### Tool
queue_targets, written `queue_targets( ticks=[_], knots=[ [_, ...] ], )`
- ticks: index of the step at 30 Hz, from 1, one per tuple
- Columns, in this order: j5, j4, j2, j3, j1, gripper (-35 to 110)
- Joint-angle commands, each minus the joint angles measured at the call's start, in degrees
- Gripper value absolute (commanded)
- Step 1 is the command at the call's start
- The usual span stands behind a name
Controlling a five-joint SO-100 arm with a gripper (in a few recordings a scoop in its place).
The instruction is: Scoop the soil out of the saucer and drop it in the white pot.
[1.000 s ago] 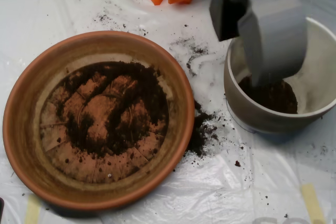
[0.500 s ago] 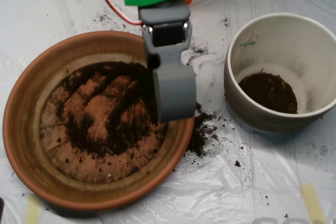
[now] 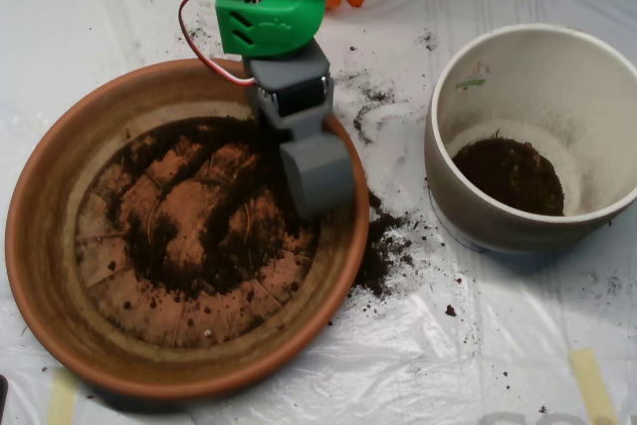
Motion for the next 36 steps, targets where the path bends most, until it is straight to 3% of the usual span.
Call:
queue_targets(
  ticks=[1, 17, 25, 31, 36],
  knots=[
    [-0.6, -1.0, 1.4, -0.3, 1.7, 38],
    [-1.8, -0.1, -11.5, -3.3, 2.5, 35],
    [1.8, 8.0, -25.0, -20.6, 2.2, 34],
    [2.1, 6.9, -24.5, -21.3, 0.1, 36],
    [-0.9, -0.5, -18.6, -11.9, -0.9, 38]
  ],
)
